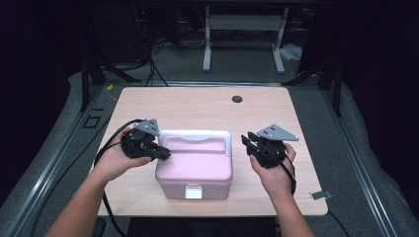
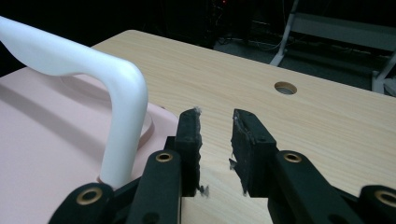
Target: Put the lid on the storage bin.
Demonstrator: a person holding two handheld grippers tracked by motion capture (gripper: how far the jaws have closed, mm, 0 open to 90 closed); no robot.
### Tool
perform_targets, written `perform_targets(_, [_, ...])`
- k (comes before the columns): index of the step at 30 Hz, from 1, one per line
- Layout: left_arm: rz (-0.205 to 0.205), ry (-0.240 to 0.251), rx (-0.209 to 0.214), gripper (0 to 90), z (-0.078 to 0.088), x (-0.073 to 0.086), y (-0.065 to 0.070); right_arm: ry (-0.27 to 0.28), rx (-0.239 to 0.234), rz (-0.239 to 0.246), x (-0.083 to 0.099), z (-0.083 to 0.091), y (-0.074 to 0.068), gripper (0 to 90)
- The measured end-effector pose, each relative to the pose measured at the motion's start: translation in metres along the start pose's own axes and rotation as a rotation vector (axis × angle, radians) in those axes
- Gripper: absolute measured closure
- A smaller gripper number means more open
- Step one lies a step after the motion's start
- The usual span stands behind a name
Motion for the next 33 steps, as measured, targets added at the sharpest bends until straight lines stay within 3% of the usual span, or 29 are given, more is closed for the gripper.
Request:
perform_targets(4, [0.008,0.046,0.005,77.9,-0.002,0.001,0.003,-0.004,-0.001,0.002,0.004,0.001,0.002,71.4])
perform_targets(11, [-0.026,0.060,-0.018,69.2,-0.004,0.002,0.011,-0.004,-0.006,-0.005,0.010,0.000,0.004,69.9])
perform_targets(15, [-0.024,0.078,-0.026,63.0,-0.005,0.003,0.014,-0.004,-0.015,0.002,0.011,-0.001,0.004,67.9])
perform_targets(18, [-0.008,0.117,-0.033,51.3,-0.009,0.003,0.015,-0.003,-0.025,0.013,0.012,-0.002,0.001,65.3])
perform_targets(22, [0.002,0.130,-0.045,42.7,-0.009,0.005,0.015,0.008,-0.031,0.026,0.012,-0.003,-0.001,59.1])
perform_targets(25, [0.012,0.135,-0.039,42.2,-0.006,0.008,0.016,0.016,-0.029,0.033,0.011,-0.004,-0.001,54.0])
perform_targets(33, [0.094,0.160,-0.104,36.9,0.016,0.025,0.000,0.004,-0.011,0.077,0.012,-0.003,0.006,44.7])
Point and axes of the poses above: each handheld gripper's, and its own axes: z roughly backward along the jaws, x roughly out of its underside, y roughly to its right, the point moved 4 cm from there along -z, roughly forward along the jaws, and after that the axes turned 2 degrees about -z, right-handed, at the moved point
